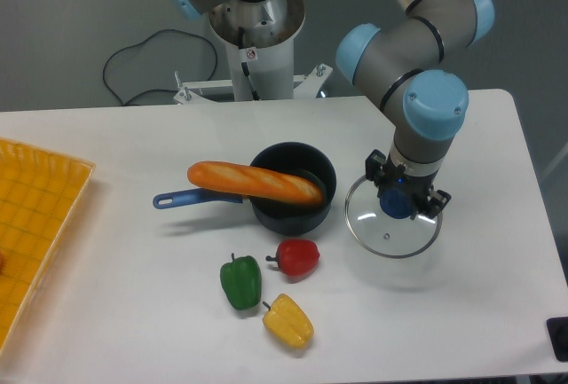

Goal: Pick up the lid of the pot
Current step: 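Lift the glass lid by its knob up off the table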

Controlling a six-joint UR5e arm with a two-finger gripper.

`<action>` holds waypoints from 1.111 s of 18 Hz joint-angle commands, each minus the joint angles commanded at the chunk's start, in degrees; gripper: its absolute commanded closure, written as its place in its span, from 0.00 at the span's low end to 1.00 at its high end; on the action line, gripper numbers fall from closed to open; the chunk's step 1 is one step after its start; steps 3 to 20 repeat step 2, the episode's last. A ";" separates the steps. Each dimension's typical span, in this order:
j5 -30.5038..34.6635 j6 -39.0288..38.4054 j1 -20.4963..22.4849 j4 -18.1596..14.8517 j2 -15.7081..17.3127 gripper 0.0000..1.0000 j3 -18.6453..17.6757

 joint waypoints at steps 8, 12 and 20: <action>0.00 0.00 -0.09 -0.09 -0.09 0.63 0.18; 0.00 0.00 -0.09 -0.09 -0.09 0.63 0.18; 0.00 0.00 -0.09 -0.09 -0.09 0.63 0.18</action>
